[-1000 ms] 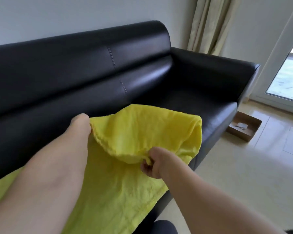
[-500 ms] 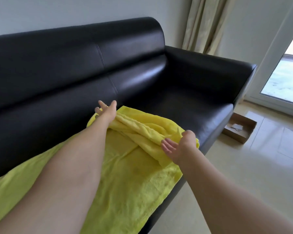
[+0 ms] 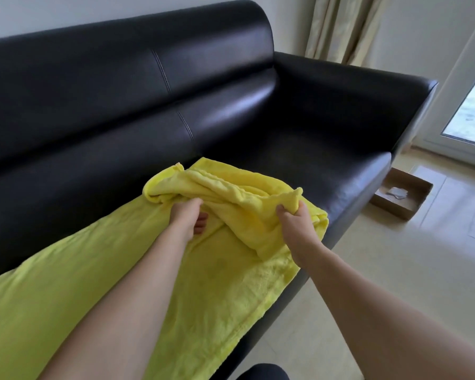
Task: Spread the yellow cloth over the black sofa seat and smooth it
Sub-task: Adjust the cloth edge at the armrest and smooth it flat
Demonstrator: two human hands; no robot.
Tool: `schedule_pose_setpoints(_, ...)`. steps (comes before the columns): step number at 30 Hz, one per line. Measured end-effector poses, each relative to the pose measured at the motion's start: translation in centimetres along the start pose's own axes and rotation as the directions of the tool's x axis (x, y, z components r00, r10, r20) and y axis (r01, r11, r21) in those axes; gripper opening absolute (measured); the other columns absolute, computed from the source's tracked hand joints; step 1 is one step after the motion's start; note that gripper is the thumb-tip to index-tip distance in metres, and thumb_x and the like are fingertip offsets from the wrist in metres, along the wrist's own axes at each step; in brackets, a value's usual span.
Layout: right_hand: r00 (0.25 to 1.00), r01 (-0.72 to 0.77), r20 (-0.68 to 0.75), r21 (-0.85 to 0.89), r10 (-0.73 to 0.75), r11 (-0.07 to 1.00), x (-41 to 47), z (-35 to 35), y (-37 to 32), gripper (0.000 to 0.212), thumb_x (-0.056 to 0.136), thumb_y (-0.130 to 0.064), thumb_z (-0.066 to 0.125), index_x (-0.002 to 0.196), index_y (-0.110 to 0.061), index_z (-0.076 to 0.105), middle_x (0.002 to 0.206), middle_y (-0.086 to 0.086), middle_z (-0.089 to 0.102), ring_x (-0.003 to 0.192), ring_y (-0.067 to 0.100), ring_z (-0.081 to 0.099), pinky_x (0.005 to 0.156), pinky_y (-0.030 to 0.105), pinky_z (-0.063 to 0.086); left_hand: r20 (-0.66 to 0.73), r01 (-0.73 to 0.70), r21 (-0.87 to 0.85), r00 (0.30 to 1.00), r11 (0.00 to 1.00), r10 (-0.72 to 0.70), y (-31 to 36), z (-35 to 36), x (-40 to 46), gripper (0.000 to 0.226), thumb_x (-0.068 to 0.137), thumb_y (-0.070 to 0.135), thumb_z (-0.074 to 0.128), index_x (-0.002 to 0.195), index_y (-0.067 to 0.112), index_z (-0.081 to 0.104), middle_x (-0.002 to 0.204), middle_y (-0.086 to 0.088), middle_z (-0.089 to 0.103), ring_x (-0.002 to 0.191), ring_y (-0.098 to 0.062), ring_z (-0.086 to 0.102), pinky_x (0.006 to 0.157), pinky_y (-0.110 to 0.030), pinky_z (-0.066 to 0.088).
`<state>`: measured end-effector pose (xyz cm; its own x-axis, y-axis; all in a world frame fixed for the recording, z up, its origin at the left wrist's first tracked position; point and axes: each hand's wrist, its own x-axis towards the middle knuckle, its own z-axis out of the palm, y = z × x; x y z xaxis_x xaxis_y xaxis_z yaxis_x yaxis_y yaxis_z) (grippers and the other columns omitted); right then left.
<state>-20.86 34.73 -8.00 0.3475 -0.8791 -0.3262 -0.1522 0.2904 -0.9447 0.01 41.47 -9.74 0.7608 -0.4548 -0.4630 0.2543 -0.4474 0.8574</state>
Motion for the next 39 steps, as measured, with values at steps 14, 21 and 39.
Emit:
schedule_pose_setpoints(14,0.986,-0.164,-0.023,-0.312,0.165,0.936,-1.9,-0.7,-8.4,0.03,0.084,-0.025,0.067,0.11,-0.01,0.058,0.102,0.01,0.062,0.087,0.027,0.061,0.077,0.038,0.053,-0.251,-0.108,0.756,0.863,0.646,0.438,5.9,-5.6,4.6,0.05,0.089,0.033,0.048,0.134,0.009,0.043,0.137,-0.016,0.045,0.124,-0.037,0.042,0.101,-0.046,0.034)
schedule_pose_setpoints(21,0.985,-0.173,-0.029,-0.296,0.172,0.939,1.1,-1.1,-9.6,0.028,0.095,-0.023,0.053,0.118,-0.009,0.049,0.11,0.013,0.055,0.098,0.029,0.054,0.085,0.042,0.047,-0.159,0.017,0.757,0.974,0.654,0.159,4.7,-5.9,11.8,0.058,0.08,0.042,0.049,0.128,0.011,0.047,0.132,-0.013,0.051,0.124,-0.039,0.039,0.103,-0.043,0.033)
schedule_pose_setpoints(39,0.946,-0.278,-0.092,-0.724,0.311,0.631,-4.3,0.3,-5.4,0.039,0.098,-0.009,0.046,0.136,0.0,0.047,0.133,0.021,0.053,0.121,0.037,0.053,0.102,0.045,0.045,0.062,-0.104,0.993,0.877,0.061,0.477,8.5,-16.4,4.6,0.034,0.093,0.014,0.029,0.119,0.021,0.05,0.123,-0.008,0.057,0.105,-0.03,0.056,0.08,-0.038,0.044)
